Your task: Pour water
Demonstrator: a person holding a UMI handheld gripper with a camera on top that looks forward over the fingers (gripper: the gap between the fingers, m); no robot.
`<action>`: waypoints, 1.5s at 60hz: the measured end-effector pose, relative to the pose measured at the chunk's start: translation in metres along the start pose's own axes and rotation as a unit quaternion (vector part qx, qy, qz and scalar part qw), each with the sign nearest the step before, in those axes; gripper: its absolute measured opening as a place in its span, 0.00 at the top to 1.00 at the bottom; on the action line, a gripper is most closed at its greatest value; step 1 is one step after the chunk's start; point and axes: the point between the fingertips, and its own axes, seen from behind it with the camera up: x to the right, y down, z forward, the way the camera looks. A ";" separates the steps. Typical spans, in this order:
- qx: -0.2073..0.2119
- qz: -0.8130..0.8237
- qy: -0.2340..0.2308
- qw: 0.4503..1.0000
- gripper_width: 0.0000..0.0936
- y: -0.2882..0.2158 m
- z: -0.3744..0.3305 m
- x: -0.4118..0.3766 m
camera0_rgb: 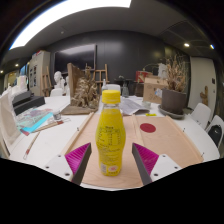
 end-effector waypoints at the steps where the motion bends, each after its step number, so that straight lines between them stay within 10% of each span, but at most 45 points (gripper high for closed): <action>1: 0.002 -0.001 0.002 1.000 0.12 0.001 0.005 -0.001; 12: 0.005 -0.011 0.024 1.000 0.47 0.008 0.042 -0.001; 31: -0.009 -0.016 0.026 0.999 0.71 -0.001 0.043 -0.001; 63: 0.017 -0.248 0.193 0.949 0.71 -0.169 0.075 0.154; 90: 0.009 -0.722 0.209 0.659 0.71 -0.190 0.215 0.171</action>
